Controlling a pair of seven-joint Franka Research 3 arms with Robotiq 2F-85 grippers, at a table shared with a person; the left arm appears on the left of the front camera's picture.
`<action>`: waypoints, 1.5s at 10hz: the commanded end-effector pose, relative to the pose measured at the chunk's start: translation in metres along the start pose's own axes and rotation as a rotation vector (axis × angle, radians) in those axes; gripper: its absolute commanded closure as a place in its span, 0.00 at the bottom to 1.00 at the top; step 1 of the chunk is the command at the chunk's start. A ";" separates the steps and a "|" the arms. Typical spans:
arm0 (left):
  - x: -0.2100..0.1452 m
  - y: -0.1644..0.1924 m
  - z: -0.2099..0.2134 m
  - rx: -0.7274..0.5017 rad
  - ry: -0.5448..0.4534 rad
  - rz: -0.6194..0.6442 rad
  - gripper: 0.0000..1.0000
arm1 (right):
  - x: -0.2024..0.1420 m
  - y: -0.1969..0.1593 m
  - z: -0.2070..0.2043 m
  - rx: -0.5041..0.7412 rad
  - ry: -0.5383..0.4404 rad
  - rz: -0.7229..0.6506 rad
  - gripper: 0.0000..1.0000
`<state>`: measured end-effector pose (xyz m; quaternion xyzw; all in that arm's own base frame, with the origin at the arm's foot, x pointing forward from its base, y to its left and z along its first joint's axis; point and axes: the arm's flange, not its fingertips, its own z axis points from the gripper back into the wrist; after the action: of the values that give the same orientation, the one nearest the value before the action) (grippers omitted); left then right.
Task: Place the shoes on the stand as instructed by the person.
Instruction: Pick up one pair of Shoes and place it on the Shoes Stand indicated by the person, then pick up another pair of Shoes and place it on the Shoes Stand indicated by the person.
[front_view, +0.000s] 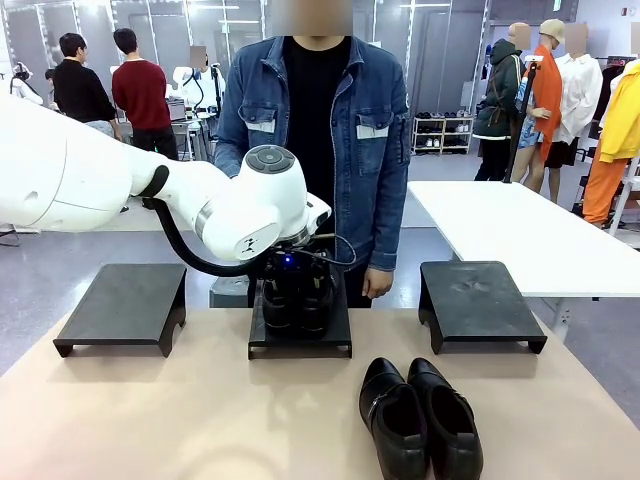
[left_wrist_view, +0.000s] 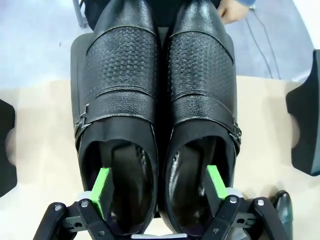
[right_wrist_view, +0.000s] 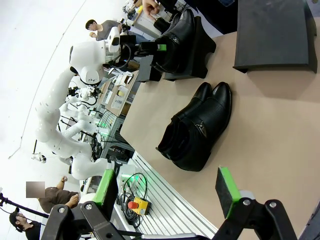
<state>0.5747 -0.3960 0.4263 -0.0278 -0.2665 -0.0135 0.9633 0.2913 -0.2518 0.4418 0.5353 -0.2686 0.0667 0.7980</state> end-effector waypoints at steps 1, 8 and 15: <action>0.001 -0.001 0.000 -0.007 0.004 -0.002 0.09 | 0.001 0.000 0.001 0.009 -0.005 0.006 0.00; 0.001 -0.001 0.000 -0.007 0.004 -0.002 0.09 | 0.001 0.000 0.001 0.009 -0.005 0.006 0.00; 0.020 0.110 0.136 -0.348 0.145 -0.016 0.08 | 0.001 0.000 0.001 0.009 -0.005 0.006 0.00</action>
<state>0.5505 -0.3266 0.5411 -0.1517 -0.2359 -0.0563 0.9582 0.2914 -0.2517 0.4415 0.5355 -0.2682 0.0665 0.7980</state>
